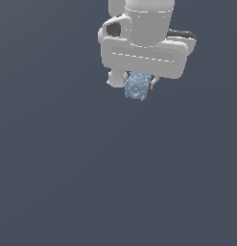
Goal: Pick up the object and move it to a goal position.
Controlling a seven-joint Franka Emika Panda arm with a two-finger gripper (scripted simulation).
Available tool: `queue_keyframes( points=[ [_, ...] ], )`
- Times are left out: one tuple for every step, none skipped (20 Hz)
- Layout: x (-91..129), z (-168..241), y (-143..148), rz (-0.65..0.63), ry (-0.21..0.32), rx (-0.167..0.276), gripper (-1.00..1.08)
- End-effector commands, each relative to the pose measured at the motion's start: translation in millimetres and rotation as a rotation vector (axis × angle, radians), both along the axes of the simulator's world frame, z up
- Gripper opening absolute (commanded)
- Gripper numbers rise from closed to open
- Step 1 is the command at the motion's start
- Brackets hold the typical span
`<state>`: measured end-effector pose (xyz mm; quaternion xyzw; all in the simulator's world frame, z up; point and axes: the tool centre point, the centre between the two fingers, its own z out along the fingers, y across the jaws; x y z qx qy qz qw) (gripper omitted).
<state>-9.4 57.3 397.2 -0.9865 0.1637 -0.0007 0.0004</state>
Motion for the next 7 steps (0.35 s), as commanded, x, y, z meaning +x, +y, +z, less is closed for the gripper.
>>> queue_keyframes(
  points=[
    [0.1,7.6,-0.2,0.0,0.001,0.0,-1.0],
    [0.3,9.4,-0.3,0.0,0.001,0.0,-1.0],
    [0.4,10.6,-0.3,0.0,0.001,0.0,-1.0],
    [0.6,11.3,-0.3,0.0,0.001,0.0,-1.0],
    [0.9,11.5,-0.3,0.0,0.001,0.0,-1.0],
    [1.1,11.2,-0.3,0.0,0.001,0.0,-1.0],
    [1.2,10.9,-0.2,0.0,0.001,0.0,-1.0]
  ],
)
